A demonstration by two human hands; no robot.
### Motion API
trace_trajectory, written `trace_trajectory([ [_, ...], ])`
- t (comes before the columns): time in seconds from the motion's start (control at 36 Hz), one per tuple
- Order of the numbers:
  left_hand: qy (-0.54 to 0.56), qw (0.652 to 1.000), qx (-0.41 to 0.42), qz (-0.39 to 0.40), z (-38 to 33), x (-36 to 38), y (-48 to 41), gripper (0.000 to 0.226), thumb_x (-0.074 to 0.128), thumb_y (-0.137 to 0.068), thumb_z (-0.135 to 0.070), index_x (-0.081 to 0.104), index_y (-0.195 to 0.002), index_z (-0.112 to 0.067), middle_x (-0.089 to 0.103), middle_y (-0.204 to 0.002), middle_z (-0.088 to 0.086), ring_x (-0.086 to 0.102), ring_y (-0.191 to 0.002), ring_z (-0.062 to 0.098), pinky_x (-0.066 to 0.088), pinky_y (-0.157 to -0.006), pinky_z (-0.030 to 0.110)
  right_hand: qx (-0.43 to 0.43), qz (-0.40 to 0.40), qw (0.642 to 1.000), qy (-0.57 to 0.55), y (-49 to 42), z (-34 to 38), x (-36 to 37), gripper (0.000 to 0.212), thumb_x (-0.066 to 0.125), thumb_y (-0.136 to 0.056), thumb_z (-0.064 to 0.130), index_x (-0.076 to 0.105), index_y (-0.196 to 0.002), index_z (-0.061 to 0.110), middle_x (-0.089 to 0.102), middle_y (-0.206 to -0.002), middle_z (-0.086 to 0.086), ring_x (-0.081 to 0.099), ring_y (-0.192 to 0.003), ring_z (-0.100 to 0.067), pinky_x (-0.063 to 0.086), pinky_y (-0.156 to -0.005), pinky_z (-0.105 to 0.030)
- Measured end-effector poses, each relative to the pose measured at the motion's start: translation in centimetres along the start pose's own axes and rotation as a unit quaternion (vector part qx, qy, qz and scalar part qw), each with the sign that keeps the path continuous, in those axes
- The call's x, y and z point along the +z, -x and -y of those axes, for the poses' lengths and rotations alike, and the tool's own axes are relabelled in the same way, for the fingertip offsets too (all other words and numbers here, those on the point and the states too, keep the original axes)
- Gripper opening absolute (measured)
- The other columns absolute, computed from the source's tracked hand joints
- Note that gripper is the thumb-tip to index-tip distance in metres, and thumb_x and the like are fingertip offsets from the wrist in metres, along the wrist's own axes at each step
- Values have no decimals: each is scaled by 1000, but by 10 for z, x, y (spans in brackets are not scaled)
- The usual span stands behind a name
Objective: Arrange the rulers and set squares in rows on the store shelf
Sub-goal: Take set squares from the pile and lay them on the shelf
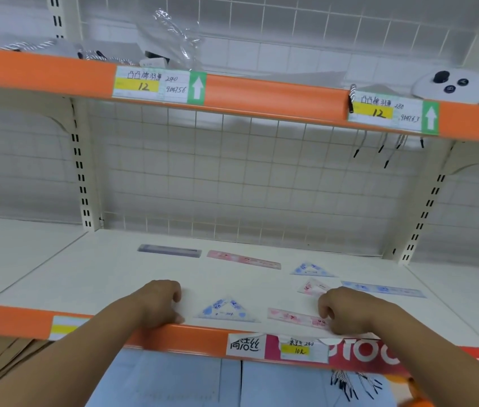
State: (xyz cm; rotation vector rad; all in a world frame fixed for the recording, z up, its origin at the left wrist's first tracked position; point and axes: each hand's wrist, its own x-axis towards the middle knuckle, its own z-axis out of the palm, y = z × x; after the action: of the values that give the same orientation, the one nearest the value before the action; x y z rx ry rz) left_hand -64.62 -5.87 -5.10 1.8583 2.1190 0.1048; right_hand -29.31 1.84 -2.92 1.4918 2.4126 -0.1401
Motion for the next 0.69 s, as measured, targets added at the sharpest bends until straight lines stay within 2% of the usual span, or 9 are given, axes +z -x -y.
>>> trace_trajectory([
  [0.14,7,1000,0,2,-1,0,0,40,69,-83,-35,51,-116,-21,46,-98,-6,47,-91,13,36,-76,19,12,7,1000,-14,1,2,0,30,55,-89,17,56,-117,24,46,-99,8,48,-91,-13,43,-81,-23],
  [0.22,7,1000,0,2,-2,-1,1,40,69,-84,-35,51,-117,-21,46,-98,-6,47,-91,13,36,-76,19,10,8,999,-30,1,2,1,33,55,-90,15,53,-121,24,41,-87,15,46,-89,-12,38,-71,-18],
  [0.28,8,1000,1,2,-3,-1,1,39,69,-84,-34,51,-115,-21,46,-98,-6,47,-91,13,35,-75,19,8,6,999,-34,2,2,2,34,54,-90,14,53,-122,23,38,-86,15,44,-89,-11,35,-67,-16],
  [0.36,10,1000,0,4,-3,-1,2,37,69,-84,-34,51,-113,-21,46,-99,-6,47,-92,13,36,-76,18,4,6,1000,-22,2,3,2,34,54,-90,13,52,-123,22,39,-102,7,41,-94,-12,35,-75,-18],
  [0.42,11,1000,-1,6,-3,-1,2,37,69,-84,-33,51,-113,-21,47,-99,-6,47,-92,13,36,-77,18,7,11,1000,-18,1,4,2,34,53,-90,13,52,-122,21,37,-106,6,41,-95,-12,35,-78,-19],
  [0.5,13,1000,3,6,-3,-1,3,32,69,-84,-33,48,-107,-24,46,-99,-6,47,-92,12,36,-77,18,11,23,999,-19,0,6,2,31,52,-89,11,51,-118,23,39,-106,6,41,-95,-12,35,-78,-20],
  [0.58,17,1000,4,4,-3,0,4,31,69,-84,-33,47,-105,-25,47,-99,-6,47,-92,12,36,-77,18,13,25,999,-20,0,6,2,25,52,-88,11,45,-104,29,41,-105,6,42,-94,-12,36,-77,-20],
  [0.69,17,1000,3,3,-4,0,3,32,69,-84,-32,49,-109,-23,46,-99,-6,46,-92,12,36,-77,19,20,26,999,-39,0,5,3,28,53,-89,12,45,-108,31,42,-91,13,44,-88,-11,36,-67,-19],
])
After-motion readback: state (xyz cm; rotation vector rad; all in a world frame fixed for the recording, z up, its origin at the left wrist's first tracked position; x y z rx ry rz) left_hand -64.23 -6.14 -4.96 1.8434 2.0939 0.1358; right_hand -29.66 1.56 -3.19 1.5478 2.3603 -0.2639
